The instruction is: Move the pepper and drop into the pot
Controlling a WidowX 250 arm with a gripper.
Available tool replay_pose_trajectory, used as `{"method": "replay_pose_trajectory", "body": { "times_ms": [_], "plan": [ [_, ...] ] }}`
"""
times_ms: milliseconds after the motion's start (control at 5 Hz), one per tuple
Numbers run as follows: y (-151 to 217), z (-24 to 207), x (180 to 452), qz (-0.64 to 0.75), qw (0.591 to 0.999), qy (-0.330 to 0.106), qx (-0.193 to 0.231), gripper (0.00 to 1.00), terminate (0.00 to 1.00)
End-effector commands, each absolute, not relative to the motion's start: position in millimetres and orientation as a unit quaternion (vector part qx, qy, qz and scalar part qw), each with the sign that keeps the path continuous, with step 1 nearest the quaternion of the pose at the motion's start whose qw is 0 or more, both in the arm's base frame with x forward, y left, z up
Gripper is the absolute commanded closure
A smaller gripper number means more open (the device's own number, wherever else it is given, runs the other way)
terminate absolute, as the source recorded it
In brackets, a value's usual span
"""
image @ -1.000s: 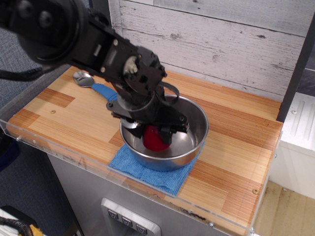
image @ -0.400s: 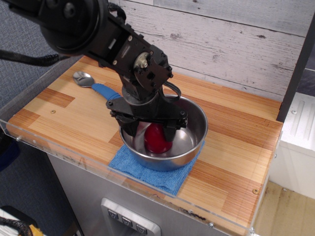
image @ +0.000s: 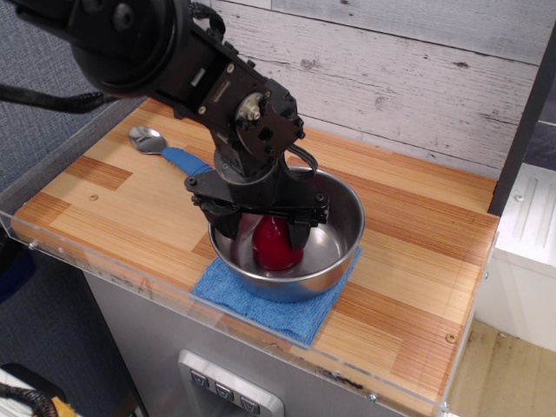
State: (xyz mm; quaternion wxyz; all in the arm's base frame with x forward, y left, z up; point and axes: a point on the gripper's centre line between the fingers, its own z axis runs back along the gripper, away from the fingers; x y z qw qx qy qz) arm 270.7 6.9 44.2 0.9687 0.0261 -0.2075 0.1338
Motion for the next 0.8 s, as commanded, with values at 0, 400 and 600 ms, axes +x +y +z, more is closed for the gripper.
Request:
{"method": "replay_pose_trajectory", "body": {
  "times_ms": [0,400,600],
  "plan": [
    [17.0,91.6,273.2,0.149,0.957,-0.25,0.023,0.0,0.0],
    [27.1,163.3,271.1,0.178,0.929,-0.322,0.037,0.0,0.0],
    [32.9,184.5,263.8,0.198,0.917,-0.344,0.039,0.0,0.0]
  ]
}}
